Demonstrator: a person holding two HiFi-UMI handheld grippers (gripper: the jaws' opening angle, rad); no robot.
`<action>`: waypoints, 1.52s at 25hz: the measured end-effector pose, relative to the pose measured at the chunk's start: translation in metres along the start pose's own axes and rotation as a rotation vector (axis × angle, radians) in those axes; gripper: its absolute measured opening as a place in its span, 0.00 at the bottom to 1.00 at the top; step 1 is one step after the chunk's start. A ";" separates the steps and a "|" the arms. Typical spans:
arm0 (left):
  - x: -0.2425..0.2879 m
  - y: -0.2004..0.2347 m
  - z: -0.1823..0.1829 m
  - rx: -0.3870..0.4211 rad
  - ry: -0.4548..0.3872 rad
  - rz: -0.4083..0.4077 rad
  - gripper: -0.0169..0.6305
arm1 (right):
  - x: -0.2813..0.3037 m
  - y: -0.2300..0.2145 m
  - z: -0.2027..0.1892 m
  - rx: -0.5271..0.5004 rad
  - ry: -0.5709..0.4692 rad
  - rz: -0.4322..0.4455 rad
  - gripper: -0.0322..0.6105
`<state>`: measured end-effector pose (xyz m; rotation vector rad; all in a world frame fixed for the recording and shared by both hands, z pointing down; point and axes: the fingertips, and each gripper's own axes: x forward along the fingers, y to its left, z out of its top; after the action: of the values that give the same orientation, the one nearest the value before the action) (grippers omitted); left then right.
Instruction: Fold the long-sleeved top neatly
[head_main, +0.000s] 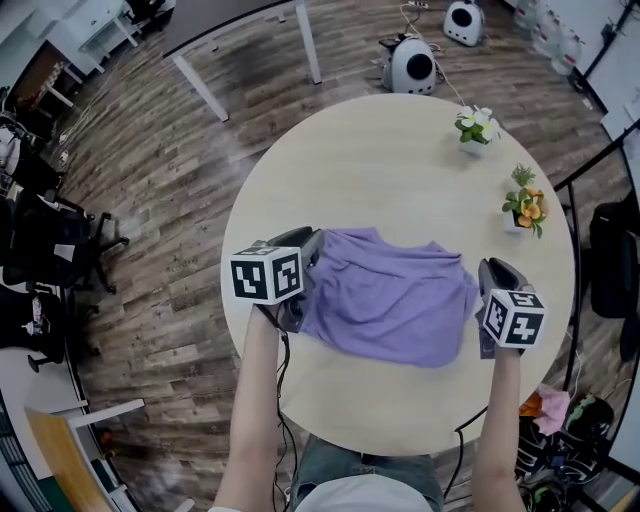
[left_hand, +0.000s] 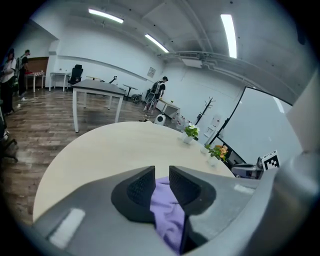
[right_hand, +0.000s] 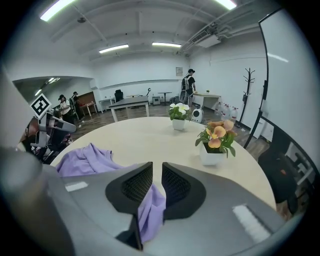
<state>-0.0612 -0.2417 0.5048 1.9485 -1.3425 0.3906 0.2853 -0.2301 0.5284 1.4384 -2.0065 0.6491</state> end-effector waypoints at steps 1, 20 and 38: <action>-0.004 -0.007 0.000 0.009 -0.006 -0.009 0.33 | -0.005 0.000 0.001 0.000 -0.008 -0.004 0.18; -0.069 -0.149 -0.035 0.203 -0.073 -0.155 0.33 | -0.085 0.005 -0.012 0.061 -0.100 -0.085 0.21; -0.055 -0.246 -0.122 0.321 0.002 -0.206 0.36 | -0.103 -0.010 -0.043 0.090 -0.095 -0.101 0.37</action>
<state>0.1557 -0.0707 0.4590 2.3246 -1.1151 0.5317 0.3280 -0.1343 0.4875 1.6413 -1.9829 0.6457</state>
